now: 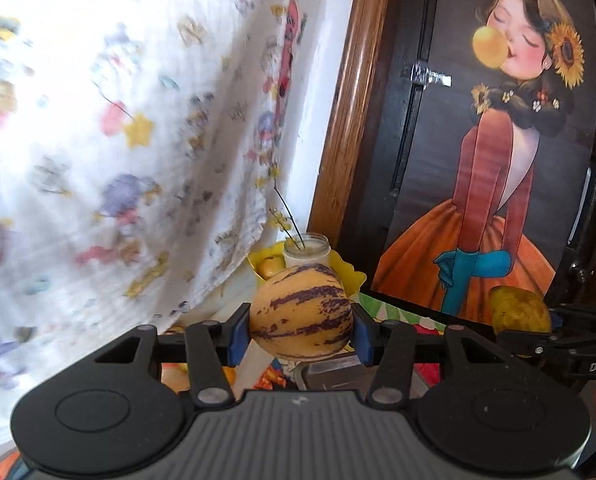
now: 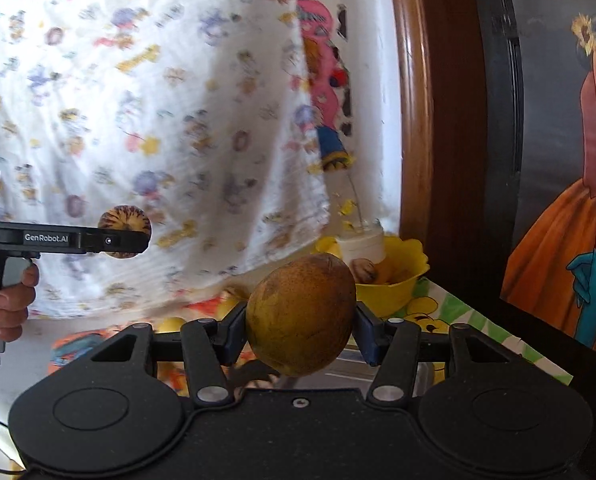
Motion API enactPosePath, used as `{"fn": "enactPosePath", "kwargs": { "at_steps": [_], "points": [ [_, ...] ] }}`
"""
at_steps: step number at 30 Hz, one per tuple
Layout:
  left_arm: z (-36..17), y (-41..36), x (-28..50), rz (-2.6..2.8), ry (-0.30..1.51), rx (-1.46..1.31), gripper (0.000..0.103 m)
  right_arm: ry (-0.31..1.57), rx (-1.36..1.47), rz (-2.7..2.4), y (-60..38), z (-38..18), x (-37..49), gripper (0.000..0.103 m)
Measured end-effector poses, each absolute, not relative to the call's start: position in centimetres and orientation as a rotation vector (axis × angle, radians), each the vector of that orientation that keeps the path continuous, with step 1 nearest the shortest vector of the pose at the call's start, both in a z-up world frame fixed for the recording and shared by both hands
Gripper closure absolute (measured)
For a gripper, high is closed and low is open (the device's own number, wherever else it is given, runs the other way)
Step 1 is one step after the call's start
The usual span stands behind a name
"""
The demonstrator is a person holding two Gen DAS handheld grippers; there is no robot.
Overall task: Organize fruits
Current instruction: 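Grasp the striped melon with the left tool while the right tool grasps the pear, then lower the melon onto the grey tray while the right tool lowers the pear beside it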
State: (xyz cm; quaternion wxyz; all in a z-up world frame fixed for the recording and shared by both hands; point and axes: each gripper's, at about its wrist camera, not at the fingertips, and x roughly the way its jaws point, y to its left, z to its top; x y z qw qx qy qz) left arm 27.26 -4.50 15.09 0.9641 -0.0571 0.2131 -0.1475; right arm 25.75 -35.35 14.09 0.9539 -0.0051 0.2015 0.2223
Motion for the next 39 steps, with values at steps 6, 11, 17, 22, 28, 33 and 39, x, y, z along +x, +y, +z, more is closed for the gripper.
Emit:
{"fn": "enactPosePath", "kwargs": {
  "at_steps": [6,11,17,22,28,33,39],
  "points": [
    [10.9,-7.8,32.6,-0.352,0.480,-0.107,0.048,0.424,-0.026,0.448,-36.0,9.1,30.9,0.047],
    [6.5,-10.3,36.2,-0.380,0.534,-0.109,0.048,0.462,-0.040,0.454,-36.3,4.8,34.2,0.047],
    [1.7,-12.6,39.4,-0.409,0.604,-0.099,0.048,0.527,-0.087,0.427,-36.5,0.9,37.1,0.047],
    [-1.1,-14.0,41.1,-0.417,0.655,-0.066,0.048,0.575,-0.097,0.408,-37.0,-1.0,39.0,0.047],
    [-2.6,-15.0,42.9,-0.397,0.725,-0.050,0.048,0.623,-0.094,0.379,-37.8,-2.4,40.9,0.047],
    [-3.3,-15.3,43.5,-0.396,0.742,-0.053,0.048,0.636,-0.100,0.381,-38.1,-3.1,41.4,0.047],
    [-3.7,-15.4,44.0,-0.388,0.754,-0.050,0.048,0.644,-0.116,0.378,-38.0,-3.8,41.7,0.047]
  ]
}}
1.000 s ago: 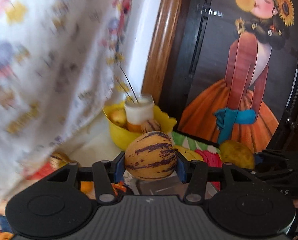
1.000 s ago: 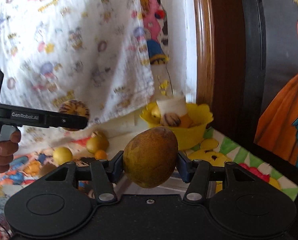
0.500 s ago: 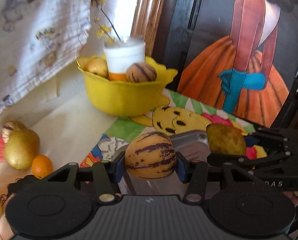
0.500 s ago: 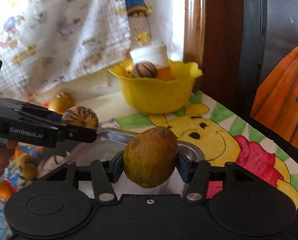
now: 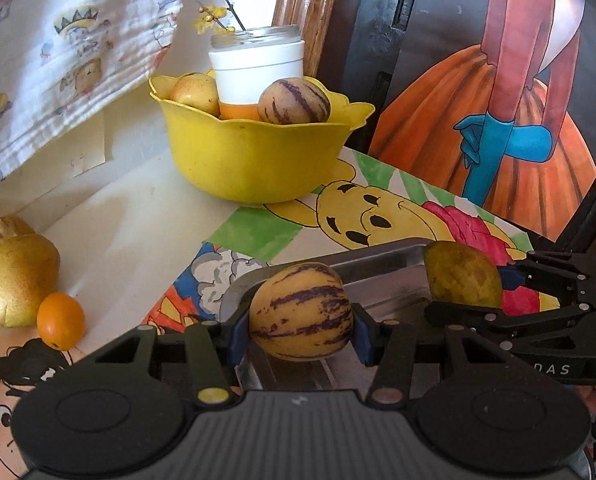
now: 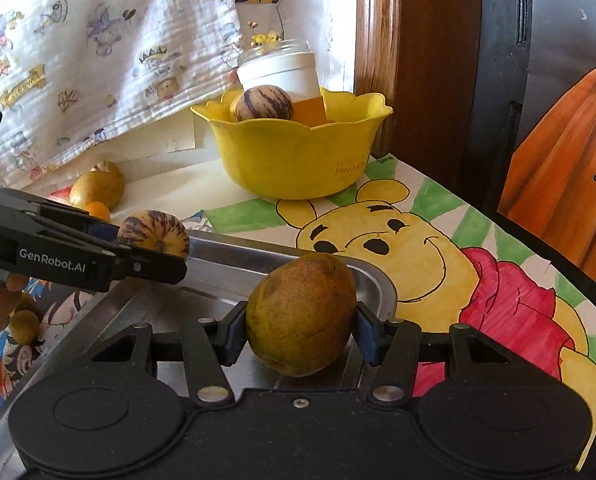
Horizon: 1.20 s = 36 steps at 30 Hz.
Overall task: Organize fruits
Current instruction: 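Lower the melon onto the grey tray while the right tool lowers the pear beside it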
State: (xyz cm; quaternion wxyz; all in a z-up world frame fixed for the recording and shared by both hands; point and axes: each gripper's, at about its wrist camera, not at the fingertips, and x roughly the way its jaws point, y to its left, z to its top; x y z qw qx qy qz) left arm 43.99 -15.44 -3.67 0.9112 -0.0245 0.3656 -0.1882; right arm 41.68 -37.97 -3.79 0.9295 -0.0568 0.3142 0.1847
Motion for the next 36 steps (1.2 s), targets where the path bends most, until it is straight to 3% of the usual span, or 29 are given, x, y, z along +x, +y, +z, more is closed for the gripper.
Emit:
{"fn": "enactPosePath", "kwargs": {
  "at_steps": [13,17,22,33,36],
  "points": [
    [-3.8,-15.7,44.3,-0.382,0.770,-0.051,0.047,0.656,-0.119,0.385,-37.9,-4.5,41.5,0.046],
    [-3.6,-15.5,44.3,-0.378,0.769,-0.054,0.044,0.652,-0.114,0.387,-37.9,-4.4,41.2,0.039],
    [-3.5,-15.4,43.9,-0.371,0.773,-0.053,0.036,0.652,-0.123,0.390,-37.6,-4.2,40.5,0.031],
    [0.1,-13.5,39.1,-0.311,0.644,-0.081,0.004,0.584,-0.065,0.372,-37.4,-1.3,35.7,0.008],
    [1.5,-12.9,37.1,-0.294,0.610,-0.091,0.001,0.551,-0.056,0.362,-37.3,0.0,33.7,0.004]
  ]
}}
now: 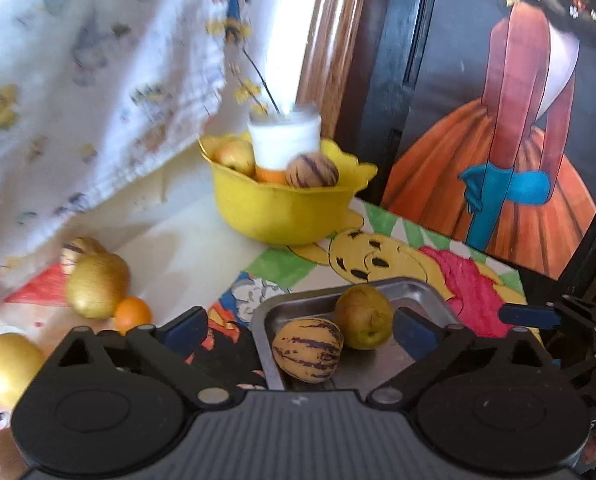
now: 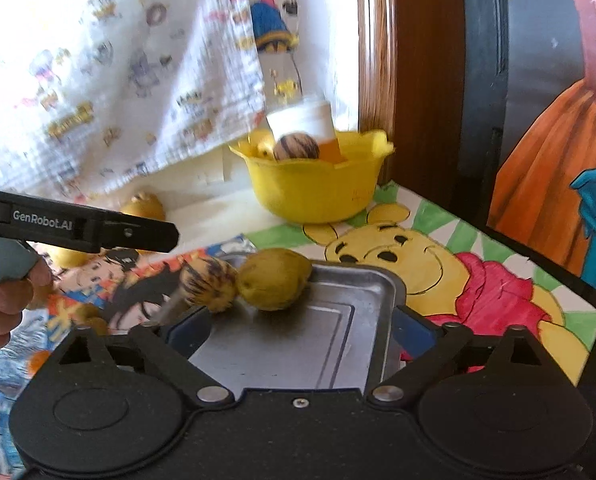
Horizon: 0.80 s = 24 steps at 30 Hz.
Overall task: Organize fruits
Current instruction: 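Lower the melon onto the grey tray while the right tool lowers the pear beside it, then withdraw both tools from the tray and move toward the kiwi and orange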
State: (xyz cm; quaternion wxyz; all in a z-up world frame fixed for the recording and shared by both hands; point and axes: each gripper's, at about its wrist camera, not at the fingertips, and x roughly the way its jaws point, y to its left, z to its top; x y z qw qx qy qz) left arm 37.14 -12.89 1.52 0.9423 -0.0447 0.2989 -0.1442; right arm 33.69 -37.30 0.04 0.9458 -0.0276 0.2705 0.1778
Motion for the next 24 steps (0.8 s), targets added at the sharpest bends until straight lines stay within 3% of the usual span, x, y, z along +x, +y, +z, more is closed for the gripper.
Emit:
{"fn": "enactPosePath", "kwargs": {
  "at_steps": [11,24],
  "points": [
    [5.6,-10.3,27.9,-0.251,0.508,-0.111,0.000,0.451,-0.012,0.315,-37.0,4.1,25.0,0.001],
    [5.2,-6.8,19.3,-0.209,0.520,-0.093,0.000,0.445,-0.025,0.285,-34.2,5.5,15.0,0.001]
  ]
}}
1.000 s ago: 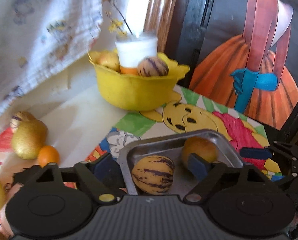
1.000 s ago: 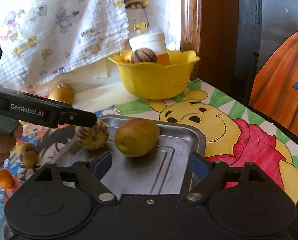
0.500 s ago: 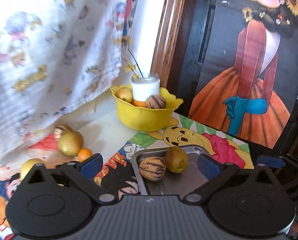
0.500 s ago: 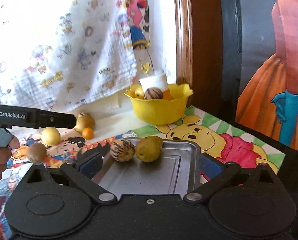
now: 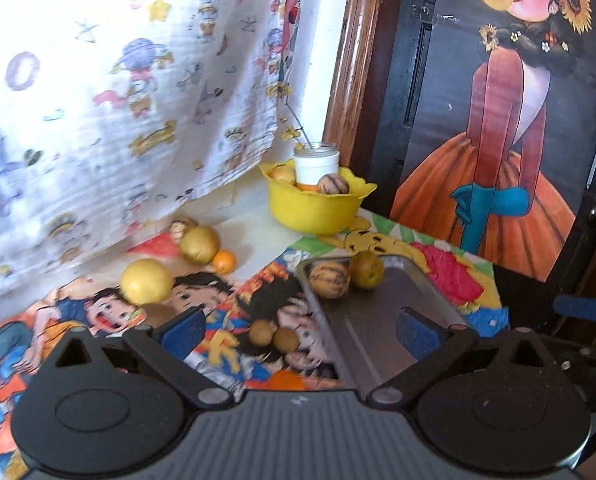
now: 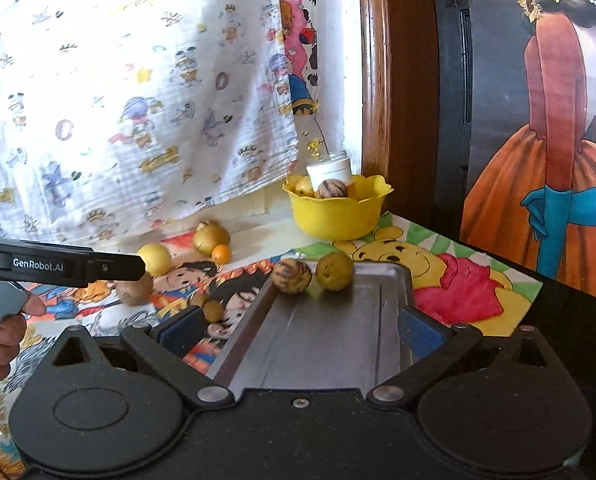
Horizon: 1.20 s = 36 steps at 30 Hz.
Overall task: Organize fruits
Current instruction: 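Withdraw both tools from the tray and move toward the kiwi and orange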
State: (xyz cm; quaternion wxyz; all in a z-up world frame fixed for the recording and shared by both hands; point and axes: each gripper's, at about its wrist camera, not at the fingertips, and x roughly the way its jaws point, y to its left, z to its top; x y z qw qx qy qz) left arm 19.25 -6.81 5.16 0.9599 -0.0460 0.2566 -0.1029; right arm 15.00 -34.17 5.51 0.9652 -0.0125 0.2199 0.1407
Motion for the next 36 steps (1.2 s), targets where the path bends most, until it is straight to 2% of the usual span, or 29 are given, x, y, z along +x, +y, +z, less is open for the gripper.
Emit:
{"fn": "enactPosePath", "kwargs": {
  "at_steps": [18,28,36],
  "points": [
    [2.3,-1.5,13.7,-0.161,0.617,0.014,0.000,0.599,-0.023,0.275,-29.5,1.9,9.5,0.001],
    [1.3,1.5,14.0,-0.115,0.675,0.051,0.000,0.688,-0.069,0.359,-25.6,1.1,10.9,0.000],
    [1.4,3.4,15.5,-0.102,0.694,0.096,0.000,0.682,-0.087,0.394,-22.8,1.8,13.4,0.000]
  ]
}}
